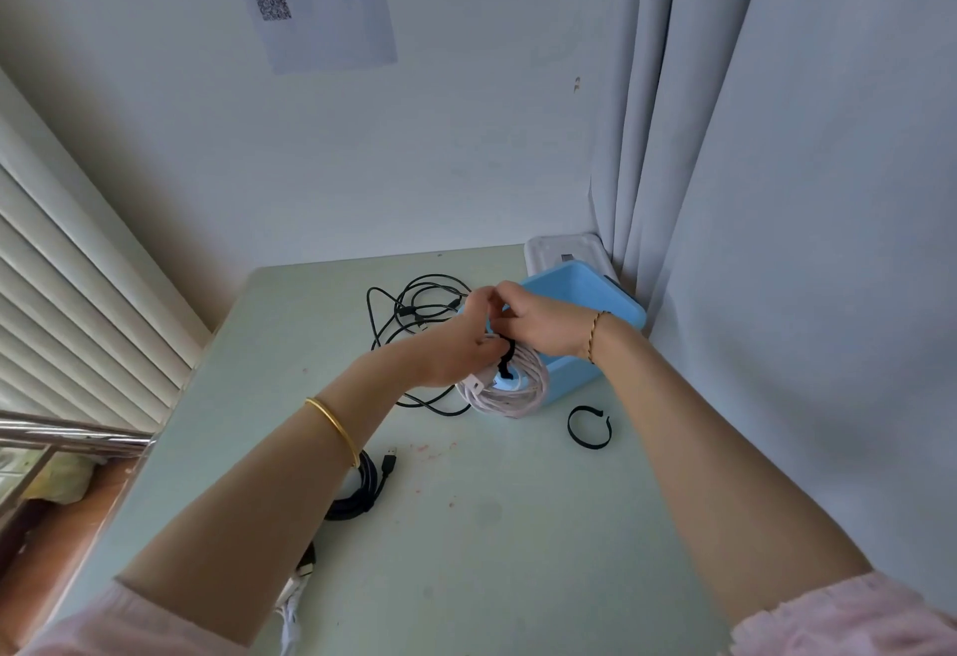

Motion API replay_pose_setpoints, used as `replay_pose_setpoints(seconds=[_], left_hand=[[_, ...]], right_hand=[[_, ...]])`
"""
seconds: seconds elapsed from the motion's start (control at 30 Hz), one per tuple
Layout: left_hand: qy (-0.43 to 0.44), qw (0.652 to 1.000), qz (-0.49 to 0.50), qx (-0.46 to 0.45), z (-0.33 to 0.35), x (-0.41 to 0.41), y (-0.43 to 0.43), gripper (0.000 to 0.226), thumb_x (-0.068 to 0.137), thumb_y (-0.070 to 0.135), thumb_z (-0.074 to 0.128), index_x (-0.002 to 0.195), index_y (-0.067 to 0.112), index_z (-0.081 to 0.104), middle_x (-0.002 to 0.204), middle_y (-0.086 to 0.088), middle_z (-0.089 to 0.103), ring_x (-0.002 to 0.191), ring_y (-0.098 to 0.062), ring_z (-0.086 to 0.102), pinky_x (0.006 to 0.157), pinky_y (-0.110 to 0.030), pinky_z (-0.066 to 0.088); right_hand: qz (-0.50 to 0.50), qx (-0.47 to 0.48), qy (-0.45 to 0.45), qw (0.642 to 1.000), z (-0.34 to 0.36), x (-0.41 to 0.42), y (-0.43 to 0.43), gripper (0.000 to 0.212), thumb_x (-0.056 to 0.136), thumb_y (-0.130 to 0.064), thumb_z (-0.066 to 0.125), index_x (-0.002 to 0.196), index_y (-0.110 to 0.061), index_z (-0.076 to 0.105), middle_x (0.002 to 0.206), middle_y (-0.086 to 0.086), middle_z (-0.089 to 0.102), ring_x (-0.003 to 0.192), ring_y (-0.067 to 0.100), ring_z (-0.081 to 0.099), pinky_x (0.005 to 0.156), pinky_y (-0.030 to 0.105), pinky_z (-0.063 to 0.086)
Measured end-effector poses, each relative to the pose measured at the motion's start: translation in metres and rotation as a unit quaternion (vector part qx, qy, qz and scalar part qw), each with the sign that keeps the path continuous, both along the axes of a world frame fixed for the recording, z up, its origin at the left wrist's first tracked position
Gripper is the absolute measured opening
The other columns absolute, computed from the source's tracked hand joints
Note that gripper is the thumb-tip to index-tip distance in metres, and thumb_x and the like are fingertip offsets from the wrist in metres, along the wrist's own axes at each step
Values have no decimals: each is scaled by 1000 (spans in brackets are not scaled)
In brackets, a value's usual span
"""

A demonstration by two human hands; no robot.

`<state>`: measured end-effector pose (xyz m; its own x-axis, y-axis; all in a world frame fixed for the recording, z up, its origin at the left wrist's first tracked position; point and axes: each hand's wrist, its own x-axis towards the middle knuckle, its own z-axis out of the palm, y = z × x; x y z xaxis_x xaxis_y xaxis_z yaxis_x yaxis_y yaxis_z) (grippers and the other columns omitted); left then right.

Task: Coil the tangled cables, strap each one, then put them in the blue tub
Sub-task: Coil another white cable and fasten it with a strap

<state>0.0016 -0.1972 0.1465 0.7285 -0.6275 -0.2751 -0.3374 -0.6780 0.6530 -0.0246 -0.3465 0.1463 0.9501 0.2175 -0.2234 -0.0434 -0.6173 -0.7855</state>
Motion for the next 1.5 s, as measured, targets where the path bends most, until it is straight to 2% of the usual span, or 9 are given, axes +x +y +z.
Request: replay_pose_setpoints(seconds=[0.1, 0.23, 0.37, 0.47, 0.57, 0.83, 0.93, 1.27, 1.5], left_hand=[[4, 1000, 6, -26, 1, 0, 2, 61, 96, 15, 46, 146, 20, 12, 80, -9, 54, 63, -18, 45, 60, -30, 38], [42, 995, 41, -82, -1, -1, 6, 53, 95, 8, 47, 143, 16, 26, 66, 6, 57, 49, 1, 50, 51, -14, 38], [65, 988, 100, -103, -7, 6, 12, 47, 93, 15, 50, 139, 15, 38, 94, -8, 70, 87, -25, 68, 85, -41, 52], [91, 982, 106, -125, -6, 7, 14, 42, 95, 17, 51, 136, 15, 44, 106, -14, 70, 101, -30, 67, 93, -43, 51], [106, 975, 128, -147, -5, 8, 15, 37, 97, 14, 49, 134, 12, 46, 112, -17, 68, 104, -30, 65, 90, -38, 51], [108, 974, 122, -156, 3, 8, 15, 19, 96, 11, 50, 107, -1, 59, 87, -18, 62, 77, -24, 57, 68, -31, 46], [77, 978, 94, -170, 10, 6, 14, 19, 93, 4, 48, 79, -2, 59, 69, -9, 51, 62, -18, 46, 59, -29, 36], [39, 983, 116, -136, 3, 4, 23, 6, 96, 11, 46, 102, 12, 44, 98, -9, 53, 87, -18, 49, 78, -32, 41], [139, 951, 153, -232, -6, -5, 35, 16, 97, 3, 43, 87, 16, 45, 83, -5, 51, 76, -16, 47, 67, -28, 38]], right_hand=[[-17, 3, -14, 1000, 0, -1, 3, 3, 99, -20, 41, 100, -23, 40, 87, -1, 51, 73, 15, 51, 63, 23, 43], [-50, -7, -71, 996, -2, -1, 5, 6, 100, -22, 38, 101, -17, 42, 86, 1, 52, 71, 13, 49, 69, 30, 41], [-58, 30, -91, 994, 2, -10, 5, 11, 95, -14, 44, 88, -20, 50, 82, 1, 56, 67, 10, 45, 65, 23, 36], [-38, 3, -110, 993, 0, -17, 6, 16, 82, -8, 55, 80, -24, 53, 101, 7, 59, 83, 14, 53, 76, 28, 42], [-27, -62, -161, 985, 2, -17, 7, 16, 76, -8, 62, 83, -20, 56, 114, 3, 56, 108, 19, 54, 94, 34, 44], [-30, -138, -272, 952, -1, -12, 9, 4, 85, -16, 65, 82, -15, 67, 117, -7, 58, 108, 13, 52, 86, 37, 46], [-53, -91, -304, 947, -1, -11, 10, 4, 84, -12, 65, 84, -11, 69, 102, -10, 58, 91, 11, 55, 80, 36, 48], [-138, 97, -264, 950, -15, -11, 25, 23, 74, 3, 70, 68, -16, 59, 83, 0, 62, 85, 17, 61, 79, 25, 51], [-173, 144, -268, 937, -22, -8, 35, 25, 76, 0, 69, 71, -17, 52, 73, -8, 57, 71, 6, 54, 70, 17, 45]])
